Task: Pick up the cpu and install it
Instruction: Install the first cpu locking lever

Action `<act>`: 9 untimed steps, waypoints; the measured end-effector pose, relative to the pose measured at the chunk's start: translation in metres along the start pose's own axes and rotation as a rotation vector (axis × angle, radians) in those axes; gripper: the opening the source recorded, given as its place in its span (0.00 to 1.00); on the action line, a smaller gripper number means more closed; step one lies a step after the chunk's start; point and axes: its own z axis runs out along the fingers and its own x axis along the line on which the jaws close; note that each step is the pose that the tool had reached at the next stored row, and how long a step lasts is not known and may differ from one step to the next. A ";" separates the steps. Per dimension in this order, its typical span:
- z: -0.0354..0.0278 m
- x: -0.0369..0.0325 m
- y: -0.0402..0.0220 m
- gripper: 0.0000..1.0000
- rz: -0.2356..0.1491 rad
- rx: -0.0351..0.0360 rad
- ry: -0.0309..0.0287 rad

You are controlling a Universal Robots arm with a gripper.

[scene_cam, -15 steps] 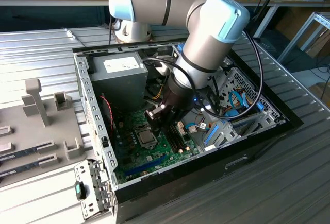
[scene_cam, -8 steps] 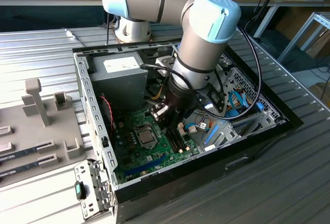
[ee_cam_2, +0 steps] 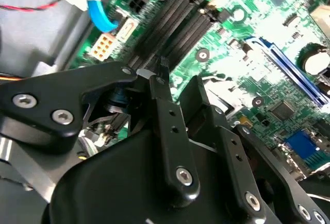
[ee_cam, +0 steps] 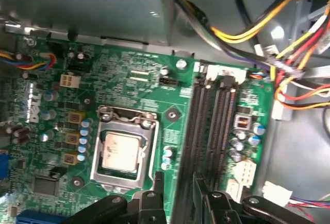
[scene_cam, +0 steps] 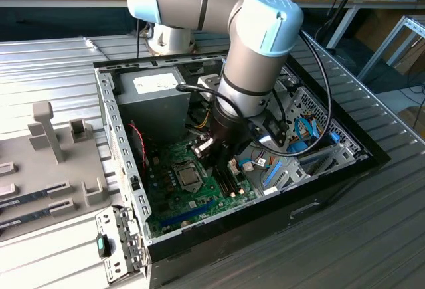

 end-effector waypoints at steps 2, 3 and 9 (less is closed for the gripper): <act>0.0010 0.0079 0.0020 0.36 0.001 -0.0002 -0.0001; 0.0017 0.0114 0.0027 0.36 0.002 0.0000 0.0000; 0.0062 0.0114 0.0029 0.36 0.002 0.0103 0.0017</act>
